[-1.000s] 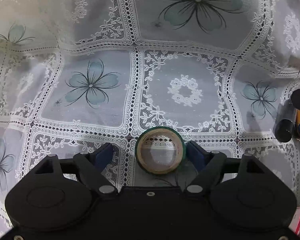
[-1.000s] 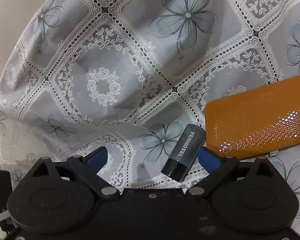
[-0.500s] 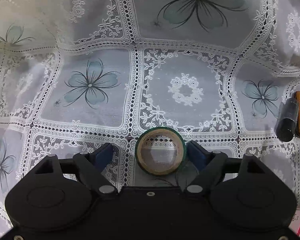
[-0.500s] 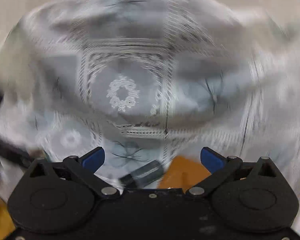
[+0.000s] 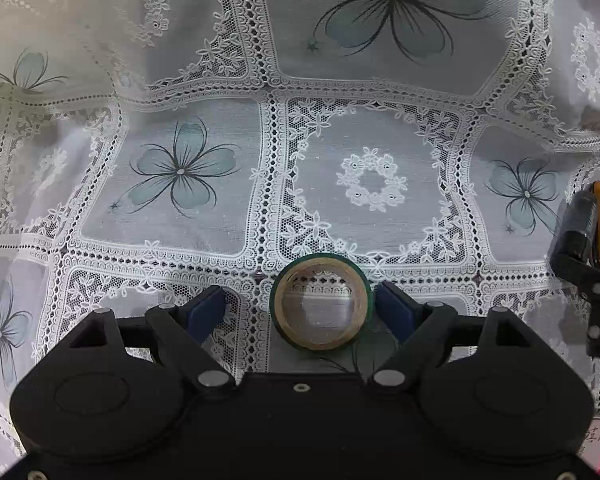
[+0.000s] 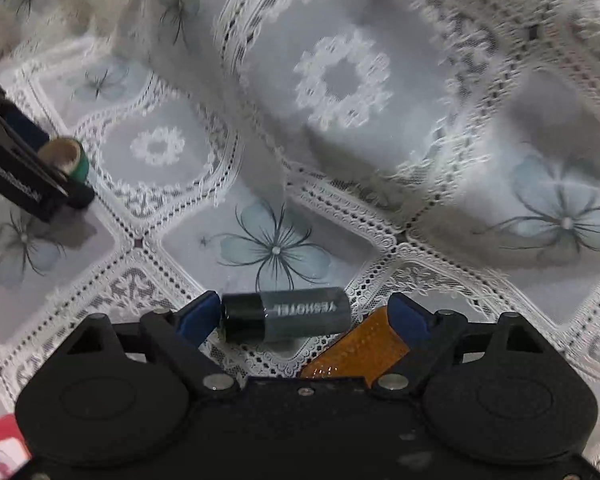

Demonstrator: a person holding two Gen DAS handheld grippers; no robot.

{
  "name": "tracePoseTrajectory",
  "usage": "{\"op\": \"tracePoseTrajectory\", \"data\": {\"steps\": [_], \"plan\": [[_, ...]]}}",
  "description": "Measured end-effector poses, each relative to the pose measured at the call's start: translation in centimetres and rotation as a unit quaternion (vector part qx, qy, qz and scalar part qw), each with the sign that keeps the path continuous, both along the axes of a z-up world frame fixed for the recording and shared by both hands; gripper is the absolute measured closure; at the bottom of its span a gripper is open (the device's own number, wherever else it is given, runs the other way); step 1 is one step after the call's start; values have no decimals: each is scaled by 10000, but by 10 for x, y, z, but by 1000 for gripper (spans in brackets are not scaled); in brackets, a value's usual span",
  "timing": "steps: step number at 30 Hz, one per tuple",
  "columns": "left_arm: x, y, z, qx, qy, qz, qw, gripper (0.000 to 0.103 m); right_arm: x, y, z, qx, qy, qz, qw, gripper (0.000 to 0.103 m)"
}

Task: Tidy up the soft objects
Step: 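Grasp the dark YESHOTEL bottle with the right gripper while the left closes on the green tape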

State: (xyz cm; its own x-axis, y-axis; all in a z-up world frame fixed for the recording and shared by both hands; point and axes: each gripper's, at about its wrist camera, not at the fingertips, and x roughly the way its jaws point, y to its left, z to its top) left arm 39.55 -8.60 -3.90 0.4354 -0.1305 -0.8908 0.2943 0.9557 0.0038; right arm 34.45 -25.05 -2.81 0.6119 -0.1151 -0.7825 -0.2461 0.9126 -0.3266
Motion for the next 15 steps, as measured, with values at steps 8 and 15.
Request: {"op": "tracePoseTrajectory", "data": {"steps": [8, 15], "plan": [[-12, 4, -4, -33, -102, -24, 9999, 23, 1, -4, 9, 697, 197, -89, 9973, 32], [-16, 4, -5, -33, -125, -39, 9999, 23, -8, 24, 37, 1220, 335, -1018, 9867, 32]]}}
